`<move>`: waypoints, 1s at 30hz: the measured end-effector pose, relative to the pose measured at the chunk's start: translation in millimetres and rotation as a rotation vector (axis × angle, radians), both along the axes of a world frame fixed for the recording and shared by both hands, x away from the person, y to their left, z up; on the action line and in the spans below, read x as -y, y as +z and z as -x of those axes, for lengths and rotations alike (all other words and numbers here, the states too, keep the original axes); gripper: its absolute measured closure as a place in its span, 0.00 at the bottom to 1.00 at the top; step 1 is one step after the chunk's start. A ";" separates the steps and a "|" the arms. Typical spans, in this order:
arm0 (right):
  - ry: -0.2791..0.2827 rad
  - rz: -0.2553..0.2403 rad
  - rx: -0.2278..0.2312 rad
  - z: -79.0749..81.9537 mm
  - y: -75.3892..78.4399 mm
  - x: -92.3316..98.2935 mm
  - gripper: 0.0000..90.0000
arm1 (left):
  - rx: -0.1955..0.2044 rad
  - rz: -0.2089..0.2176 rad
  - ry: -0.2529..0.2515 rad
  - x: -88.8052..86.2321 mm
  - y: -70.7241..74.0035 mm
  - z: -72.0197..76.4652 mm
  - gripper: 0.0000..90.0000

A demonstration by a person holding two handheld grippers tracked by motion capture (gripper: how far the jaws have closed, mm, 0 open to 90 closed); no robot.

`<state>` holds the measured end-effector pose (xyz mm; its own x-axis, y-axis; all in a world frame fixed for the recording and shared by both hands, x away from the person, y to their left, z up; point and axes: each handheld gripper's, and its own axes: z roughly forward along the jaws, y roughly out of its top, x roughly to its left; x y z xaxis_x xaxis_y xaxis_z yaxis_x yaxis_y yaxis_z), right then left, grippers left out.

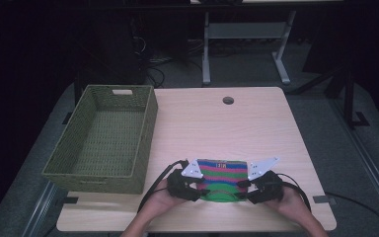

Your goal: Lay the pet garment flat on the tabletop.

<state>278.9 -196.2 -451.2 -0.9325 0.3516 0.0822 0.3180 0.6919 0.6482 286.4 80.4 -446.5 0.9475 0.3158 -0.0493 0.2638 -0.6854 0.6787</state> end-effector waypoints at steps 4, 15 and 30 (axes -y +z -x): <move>0.004 0.025 0.006 -0.4 -4.8 -2.2 0.66 | -0.002 -0.030 0.000 4.6 -4.9 -0.4 0.60; 0.004 0.044 0.058 4.4 -7.2 -3.4 0.71 | -0.020 -0.032 0.013 12.5 -8.8 3.0 0.63; -0.028 0.018 0.021 5.7 -6.0 -2.0 0.87 | -0.019 -0.029 0.018 10.1 -9.4 9.2 0.81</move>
<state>273.1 -194.3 -457.2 -0.9239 0.3786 0.0560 0.3235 0.6943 0.6429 277.3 70.3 -455.9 0.9407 0.3343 -0.0581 0.2891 -0.6999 0.6531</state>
